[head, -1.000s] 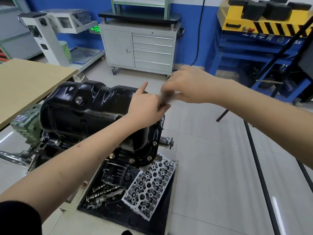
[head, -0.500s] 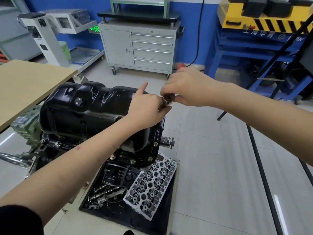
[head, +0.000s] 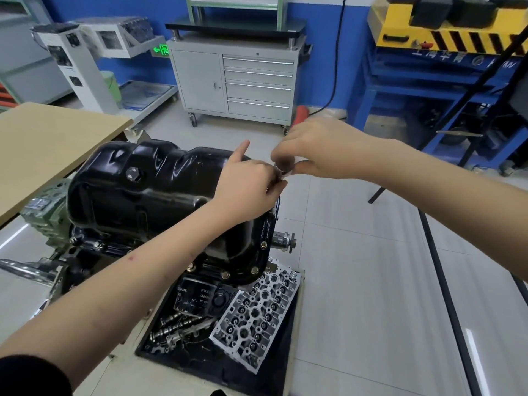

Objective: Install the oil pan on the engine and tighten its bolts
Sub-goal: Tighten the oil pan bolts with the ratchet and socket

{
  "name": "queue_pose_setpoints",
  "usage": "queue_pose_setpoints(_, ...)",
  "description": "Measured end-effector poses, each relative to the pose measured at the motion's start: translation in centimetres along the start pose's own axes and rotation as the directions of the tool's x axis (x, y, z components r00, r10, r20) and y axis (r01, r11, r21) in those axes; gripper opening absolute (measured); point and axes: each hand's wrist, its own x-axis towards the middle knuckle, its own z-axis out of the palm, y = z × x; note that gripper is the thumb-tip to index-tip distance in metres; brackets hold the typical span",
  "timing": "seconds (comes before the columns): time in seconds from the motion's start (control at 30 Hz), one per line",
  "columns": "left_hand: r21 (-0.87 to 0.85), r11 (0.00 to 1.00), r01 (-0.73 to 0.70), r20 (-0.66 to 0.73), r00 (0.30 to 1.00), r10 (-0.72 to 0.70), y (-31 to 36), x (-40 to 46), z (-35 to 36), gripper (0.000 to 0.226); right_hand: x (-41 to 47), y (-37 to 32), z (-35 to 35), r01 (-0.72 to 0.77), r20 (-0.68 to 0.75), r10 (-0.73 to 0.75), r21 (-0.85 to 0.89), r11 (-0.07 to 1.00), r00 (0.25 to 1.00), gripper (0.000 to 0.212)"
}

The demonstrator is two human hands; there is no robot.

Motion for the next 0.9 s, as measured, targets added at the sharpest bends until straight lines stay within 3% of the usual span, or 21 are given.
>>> queue_pose_setpoints(0.2, 0.006, 0.999, 0.048, -0.015, 0.999, -0.048, 0.2, 0.2, 0.2, 0.028, 0.3, -0.7, 0.2, -0.197, 0.036, 0.195, 0.083, 0.977, 0.98, 0.046)
queue_pose_setpoints(0.4, -0.026, 0.999, 0.023, -0.005, 1.0, -0.023, 0.0, 0.0, 0.0, 0.033, 0.1, -0.6, 0.0, 0.03, -0.009, -0.03, -0.01, 0.999, 1.0, 0.024)
queue_pose_setpoints(0.53, -0.035, 0.998, 0.046, -0.034, 0.998, -0.048, 0.1, 0.0, 0.0, 0.034, 0.9, -0.6, -0.5, -0.108, 0.03, 0.109, -0.057, 0.993, 0.994, 0.037)
queue_pose_setpoints(0.63, -0.042, 0.997, 0.061, -0.033, 0.997, -0.063, 0.2, 0.1, 0.1, 0.035, 0.5, -0.5, -0.5, -0.217, 0.058, 0.213, 0.061, 0.974, 0.975, 0.046)
queue_pose_setpoints(0.77, -0.051, 0.998, 0.034, -0.016, 0.999, -0.035, 0.1, 0.0, -0.1, 0.031, -0.1, -0.7, -0.2, -0.115, 0.008, 0.115, 0.072, 0.991, 0.993, 0.017)
queue_pose_setpoints(0.9, -0.06, 0.998, 0.023, -0.018, 1.0, -0.024, 0.1, -0.1, -0.1, 0.034, 0.7, -0.4, 0.0, -0.078, 0.029, 0.079, -0.014, 0.997, 0.996, 0.022)
